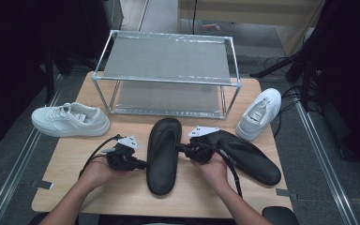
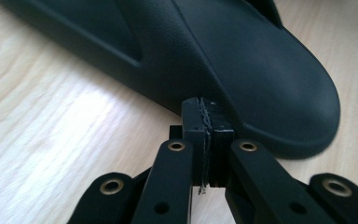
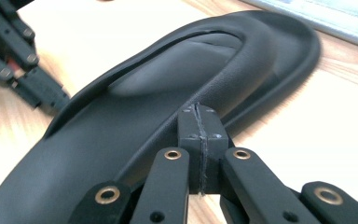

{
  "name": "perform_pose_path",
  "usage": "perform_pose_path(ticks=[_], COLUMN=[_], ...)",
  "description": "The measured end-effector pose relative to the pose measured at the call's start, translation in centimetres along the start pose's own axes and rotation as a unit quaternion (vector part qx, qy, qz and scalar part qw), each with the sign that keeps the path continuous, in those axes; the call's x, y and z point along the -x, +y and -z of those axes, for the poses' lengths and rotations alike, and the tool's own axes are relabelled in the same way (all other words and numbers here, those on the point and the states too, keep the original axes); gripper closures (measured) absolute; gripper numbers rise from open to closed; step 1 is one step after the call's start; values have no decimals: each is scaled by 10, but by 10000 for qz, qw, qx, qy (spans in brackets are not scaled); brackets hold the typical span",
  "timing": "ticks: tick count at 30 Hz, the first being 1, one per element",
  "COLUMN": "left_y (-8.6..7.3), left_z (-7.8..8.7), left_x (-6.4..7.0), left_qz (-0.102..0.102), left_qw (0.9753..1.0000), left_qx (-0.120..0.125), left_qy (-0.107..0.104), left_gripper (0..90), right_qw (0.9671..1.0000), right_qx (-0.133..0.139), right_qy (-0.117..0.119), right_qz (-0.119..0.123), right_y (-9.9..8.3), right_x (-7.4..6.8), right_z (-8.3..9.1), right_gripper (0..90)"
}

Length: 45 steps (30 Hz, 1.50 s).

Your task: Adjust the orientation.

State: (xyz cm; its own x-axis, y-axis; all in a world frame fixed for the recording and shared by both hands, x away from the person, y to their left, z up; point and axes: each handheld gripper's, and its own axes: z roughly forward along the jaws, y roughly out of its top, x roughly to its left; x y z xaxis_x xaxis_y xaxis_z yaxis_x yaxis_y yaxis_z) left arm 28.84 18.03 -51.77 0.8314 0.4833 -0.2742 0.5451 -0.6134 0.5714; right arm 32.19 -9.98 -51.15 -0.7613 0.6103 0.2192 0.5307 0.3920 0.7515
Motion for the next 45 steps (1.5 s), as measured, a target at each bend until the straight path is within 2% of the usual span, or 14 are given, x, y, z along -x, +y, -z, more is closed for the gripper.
perform_pose_path(ticks=[5,8,11,14,17,22,29,31,33,37,45], left_y=[2,3,5,6,6,9,13,13,15,21,28], left_z=[-1,3,11,17,19,21,19,20,21,24,22], left_x=[2,1,1,0,0,-1,-8,-9,-10,-10,-14], left_qz=[-6,65,63,68,134,204,273,272,319,261,270], left_qw=[10000,9999,9995,9987,9983,9975,9973,9965,9956,9960,9963], left_qx=[-9,120,281,449,477,620,616,742,867,840,800], left_qy=[3,16,147,219,298,263,305,280,147,180,156], left_gripper=[884,856,823,758,648,509,414,406,400,396,395], right_qw=[10000,9998,9998,9996,9994,9996,9996,9996,9995,9994,9989], right_qx=[-2,-30,70,191,302,161,181,218,277,351,460], right_qy=[-56,-165,-157,-69,87,226,176,120,78,32,-106], right_qz=[-13,127,127,176,122,-12,87,131,139,76,54], right_y=[1,2,3,4,4,4,1,0,-2,-6,-14], right_x=[3,5,6,8,9,12,15,17,21,25,30], right_z=[1,4,10,16,21,26,37,40,45,53,70], right_gripper=[896,833,780,716,651,535,507,505,505,506,504])
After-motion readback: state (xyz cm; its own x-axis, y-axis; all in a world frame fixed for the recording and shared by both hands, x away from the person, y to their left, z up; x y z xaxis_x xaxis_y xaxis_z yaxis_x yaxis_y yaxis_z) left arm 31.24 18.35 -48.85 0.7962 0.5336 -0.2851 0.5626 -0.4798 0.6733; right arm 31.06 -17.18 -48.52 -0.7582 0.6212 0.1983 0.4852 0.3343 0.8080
